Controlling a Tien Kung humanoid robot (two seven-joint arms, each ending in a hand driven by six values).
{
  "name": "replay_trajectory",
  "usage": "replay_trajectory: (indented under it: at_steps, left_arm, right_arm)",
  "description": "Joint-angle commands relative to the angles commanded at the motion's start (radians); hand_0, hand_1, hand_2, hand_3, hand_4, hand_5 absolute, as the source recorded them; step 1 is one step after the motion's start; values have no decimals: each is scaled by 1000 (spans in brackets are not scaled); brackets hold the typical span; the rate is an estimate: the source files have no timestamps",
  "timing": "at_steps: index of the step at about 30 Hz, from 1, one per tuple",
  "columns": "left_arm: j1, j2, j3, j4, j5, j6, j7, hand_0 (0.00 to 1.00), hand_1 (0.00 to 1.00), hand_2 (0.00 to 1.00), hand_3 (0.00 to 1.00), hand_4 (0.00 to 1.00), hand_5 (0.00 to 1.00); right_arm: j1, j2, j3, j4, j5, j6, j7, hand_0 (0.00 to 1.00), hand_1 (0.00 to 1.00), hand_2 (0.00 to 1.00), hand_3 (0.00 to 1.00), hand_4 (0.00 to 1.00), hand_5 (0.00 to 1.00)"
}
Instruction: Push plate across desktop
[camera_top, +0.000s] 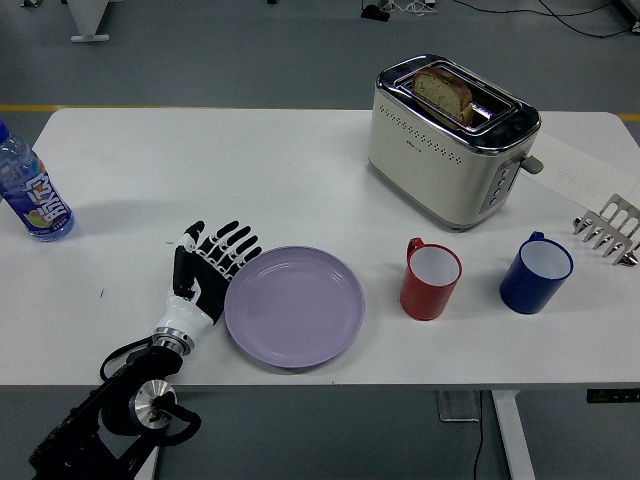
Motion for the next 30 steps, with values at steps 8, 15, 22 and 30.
replay_trajectory:
  at_steps: [8, 15, 22, 30]
  left_arm:
    - [-5, 0, 37, 1, -16, -1, -1, 713, 704, 648, 582, 535, 998]
    - [-17, 0, 55, 4, -26, -2, -2, 713, 704, 649, 582, 533, 998]
    - [-32, 0, 60, 4, -32, -3, -2, 713, 703, 647, 582, 532, 998]
    - [-38, 0, 72, 5, -37, -4, -1, 712, 702, 646, 582, 532, 998]
  right_arm:
    - [1, 0, 2, 0, -4, 1, -2, 550, 461, 569, 579, 308, 445]
    - [3, 0, 4, 0, -10, 2, -2, 549, 461, 570, 579, 309, 446]
    - [5, 0, 3, 0, -9, 2, -1, 549, 460, 569, 579, 310, 446]
    - [6, -1, 4, 0, -11, 2, -2, 550, 460, 569, 579, 310, 447]
